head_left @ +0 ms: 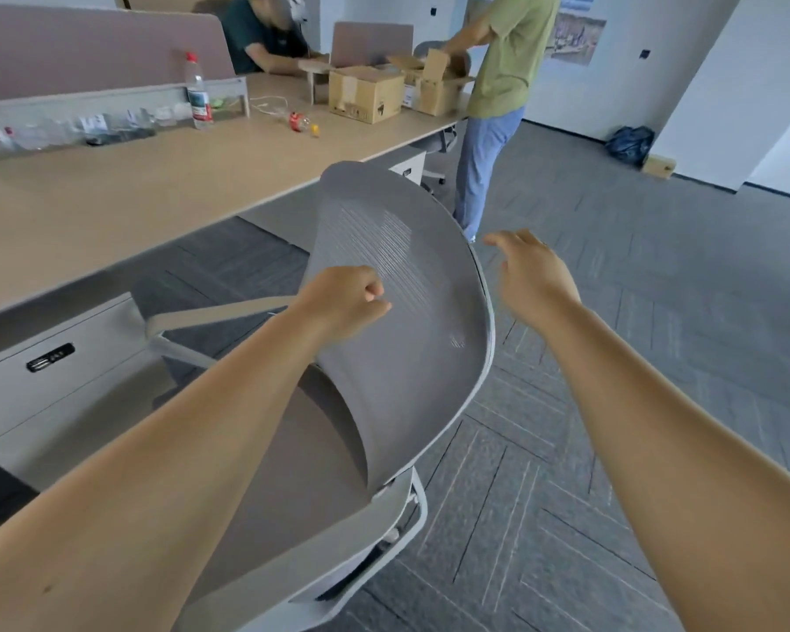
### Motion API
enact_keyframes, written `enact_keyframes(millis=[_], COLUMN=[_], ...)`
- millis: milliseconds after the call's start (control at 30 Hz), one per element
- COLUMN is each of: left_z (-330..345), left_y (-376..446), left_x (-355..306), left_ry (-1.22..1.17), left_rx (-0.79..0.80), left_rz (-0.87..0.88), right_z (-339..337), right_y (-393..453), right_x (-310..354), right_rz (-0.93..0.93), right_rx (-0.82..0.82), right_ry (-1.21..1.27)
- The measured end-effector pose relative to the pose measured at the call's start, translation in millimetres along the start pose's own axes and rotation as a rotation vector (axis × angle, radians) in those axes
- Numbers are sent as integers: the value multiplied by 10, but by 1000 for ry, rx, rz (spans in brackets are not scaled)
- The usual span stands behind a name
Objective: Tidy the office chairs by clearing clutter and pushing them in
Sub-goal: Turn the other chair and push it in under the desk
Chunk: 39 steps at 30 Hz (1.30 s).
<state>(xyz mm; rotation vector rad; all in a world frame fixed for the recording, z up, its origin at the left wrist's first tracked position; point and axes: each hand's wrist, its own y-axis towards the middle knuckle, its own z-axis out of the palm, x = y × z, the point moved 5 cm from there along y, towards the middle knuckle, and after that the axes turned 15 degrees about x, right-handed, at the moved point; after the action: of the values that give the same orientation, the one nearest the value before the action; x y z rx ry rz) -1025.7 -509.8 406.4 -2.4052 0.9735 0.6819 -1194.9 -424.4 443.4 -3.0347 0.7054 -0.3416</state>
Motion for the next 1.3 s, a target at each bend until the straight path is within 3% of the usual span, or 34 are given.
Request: enact_keyframes(millis=[233,467,700,900,1133,1300], left_z=[-135,-130,177,365,670,831], left_y=[523,806,706,758,418,190], left_x=[-89,-241,-532,-942,-1308,-1416], left_ry=[-2,-61,-178,-218,-117,19], left_rx=[-81,-296,-461,-518,-573,-643], left_rz=[-119,-358,-636,-684,-796,-1032], right_z=[-26,94,135,121,85,157], right_y=[810,1523,1671,1431,976,1064], right_x=[-175,3,7,-122,-309,-445], right_rz=[-193,-607,-963,-1159,-1299,-1209], right_rx=[95,192,157,92,221,261], right_ry=[-124,-300,-387,-389,-57,-136])
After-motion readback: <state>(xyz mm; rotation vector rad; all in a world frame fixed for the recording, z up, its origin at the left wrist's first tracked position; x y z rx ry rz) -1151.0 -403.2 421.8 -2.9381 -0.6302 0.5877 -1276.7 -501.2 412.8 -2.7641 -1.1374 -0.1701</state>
